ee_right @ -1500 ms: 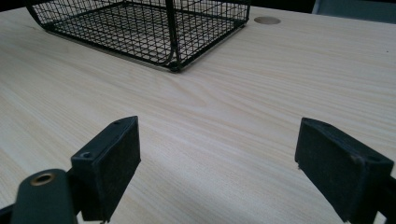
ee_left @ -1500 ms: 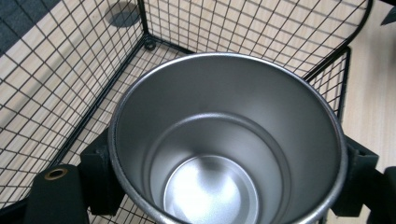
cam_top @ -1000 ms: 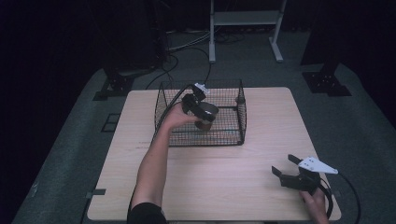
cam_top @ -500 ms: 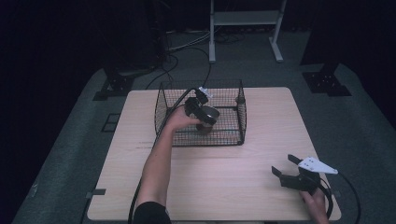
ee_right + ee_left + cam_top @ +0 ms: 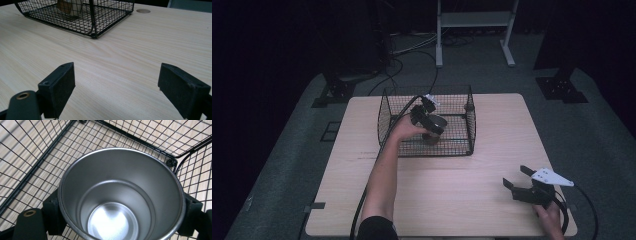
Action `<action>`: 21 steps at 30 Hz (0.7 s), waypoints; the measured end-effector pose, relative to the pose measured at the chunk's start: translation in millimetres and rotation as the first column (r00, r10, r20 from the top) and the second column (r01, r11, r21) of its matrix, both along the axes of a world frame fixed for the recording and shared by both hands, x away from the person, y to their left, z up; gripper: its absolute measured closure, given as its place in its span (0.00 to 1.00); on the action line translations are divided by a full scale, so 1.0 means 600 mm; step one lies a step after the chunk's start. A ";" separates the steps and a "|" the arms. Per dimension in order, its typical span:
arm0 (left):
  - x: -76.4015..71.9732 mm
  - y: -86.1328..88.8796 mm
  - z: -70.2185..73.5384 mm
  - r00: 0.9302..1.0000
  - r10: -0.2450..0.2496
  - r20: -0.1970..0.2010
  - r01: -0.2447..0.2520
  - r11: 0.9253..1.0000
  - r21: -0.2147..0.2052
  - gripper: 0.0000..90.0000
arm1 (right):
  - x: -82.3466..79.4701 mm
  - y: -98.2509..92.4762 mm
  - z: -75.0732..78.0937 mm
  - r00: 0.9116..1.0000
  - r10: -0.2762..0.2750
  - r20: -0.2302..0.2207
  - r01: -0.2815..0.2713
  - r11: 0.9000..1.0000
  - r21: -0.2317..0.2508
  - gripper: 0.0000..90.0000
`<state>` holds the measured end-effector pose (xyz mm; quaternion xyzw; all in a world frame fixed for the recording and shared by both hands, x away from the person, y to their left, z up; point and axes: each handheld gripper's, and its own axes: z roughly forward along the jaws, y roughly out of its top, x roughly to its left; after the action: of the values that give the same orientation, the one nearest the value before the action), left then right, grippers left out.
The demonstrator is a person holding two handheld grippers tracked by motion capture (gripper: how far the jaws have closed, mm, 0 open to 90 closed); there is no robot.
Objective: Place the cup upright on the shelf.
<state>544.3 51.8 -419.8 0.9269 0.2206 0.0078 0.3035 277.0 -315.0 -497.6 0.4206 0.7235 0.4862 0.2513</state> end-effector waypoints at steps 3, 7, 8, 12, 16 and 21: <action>0.003 0.005 -0.002 1.000 0.016 0.004 -0.016 1.000 -0.013 0.19 | 0.000 0.000 0.000 1.000 -0.001 0.000 0.001 1.000 -0.002 0.15; 0.002 0.009 -0.003 1.000 0.017 -0.001 -0.017 1.000 -0.005 0.19 | 0.000 0.000 0.000 1.000 -0.003 0.002 0.003 1.000 0.001 0.15; 0.002 0.009 -0.003 1.000 0.018 -0.005 -0.018 1.000 0.002 0.19 | 0.000 0.000 0.000 1.000 -0.003 0.002 0.003 1.000 0.001 0.15; 0.001 0.012 -0.002 1.000 0.021 -0.022 -0.021 0.999 0.037 0.17 | 0.000 0.000 0.000 1.000 -0.003 0.002 0.003 1.000 0.000 0.15; -0.004 0.013 0.003 1.000 0.024 -0.014 -0.023 0.997 0.068 0.16 | 0.000 0.000 0.000 1.000 -0.002 0.002 0.002 1.000 0.000 0.15; -0.007 0.016 0.005 1.000 0.029 -0.013 -0.028 0.996 0.083 0.14 | 0.000 0.000 0.000 1.000 -0.002 0.002 0.002 1.000 0.000 0.15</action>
<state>540.3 61.3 -416.6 0.9356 0.2352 0.0147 0.2630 277.1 -315.0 -497.6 0.4210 0.7230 0.4861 0.2526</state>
